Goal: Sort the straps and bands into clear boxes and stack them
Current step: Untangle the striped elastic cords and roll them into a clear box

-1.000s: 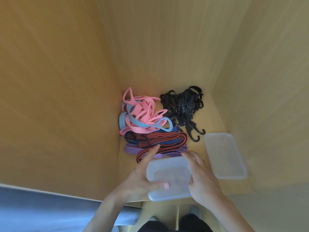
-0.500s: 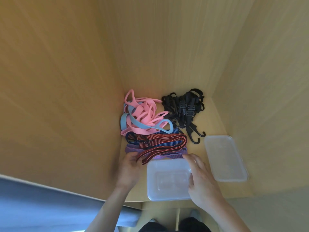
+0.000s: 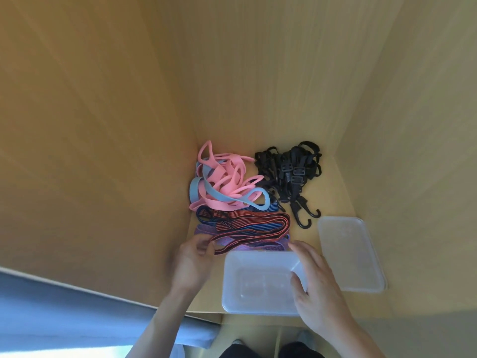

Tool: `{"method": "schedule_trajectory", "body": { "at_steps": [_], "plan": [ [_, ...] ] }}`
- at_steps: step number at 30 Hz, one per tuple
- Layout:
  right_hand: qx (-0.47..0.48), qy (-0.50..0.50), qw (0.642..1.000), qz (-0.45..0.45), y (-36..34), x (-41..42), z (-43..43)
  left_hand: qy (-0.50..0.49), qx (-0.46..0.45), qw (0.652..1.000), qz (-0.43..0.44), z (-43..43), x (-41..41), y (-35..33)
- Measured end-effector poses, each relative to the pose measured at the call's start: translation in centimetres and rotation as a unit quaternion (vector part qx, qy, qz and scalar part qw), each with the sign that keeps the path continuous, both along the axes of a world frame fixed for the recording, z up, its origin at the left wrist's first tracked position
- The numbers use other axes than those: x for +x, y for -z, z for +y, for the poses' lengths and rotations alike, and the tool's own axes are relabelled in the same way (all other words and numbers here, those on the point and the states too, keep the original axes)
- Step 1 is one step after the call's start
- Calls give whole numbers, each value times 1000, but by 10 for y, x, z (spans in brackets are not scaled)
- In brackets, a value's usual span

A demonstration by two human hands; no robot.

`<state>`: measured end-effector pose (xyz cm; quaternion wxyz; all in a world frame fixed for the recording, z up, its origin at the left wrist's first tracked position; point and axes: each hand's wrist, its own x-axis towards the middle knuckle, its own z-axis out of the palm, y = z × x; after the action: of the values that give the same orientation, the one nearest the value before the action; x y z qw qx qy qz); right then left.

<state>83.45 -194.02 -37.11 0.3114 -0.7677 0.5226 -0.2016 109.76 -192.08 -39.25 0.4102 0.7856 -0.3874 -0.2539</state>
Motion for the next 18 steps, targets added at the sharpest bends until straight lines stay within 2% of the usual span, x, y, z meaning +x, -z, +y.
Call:
{"method": "schedule_trajectory", "body": {
  "at_steps": [9, 14, 18],
  "plan": [
    [-52, -17, 996, -67, -22, 2, -22, -35, -61, 982, 174, -20, -6, -51],
    [-90, -30, 990, -109, -38, 19, -40, 25, -99, 974, 202, -30, -24, -93],
    [-50, -69, 991, -106, -46, 39, -58, 117, -108, 966, 204, -35, -40, -118]
  ]
}}
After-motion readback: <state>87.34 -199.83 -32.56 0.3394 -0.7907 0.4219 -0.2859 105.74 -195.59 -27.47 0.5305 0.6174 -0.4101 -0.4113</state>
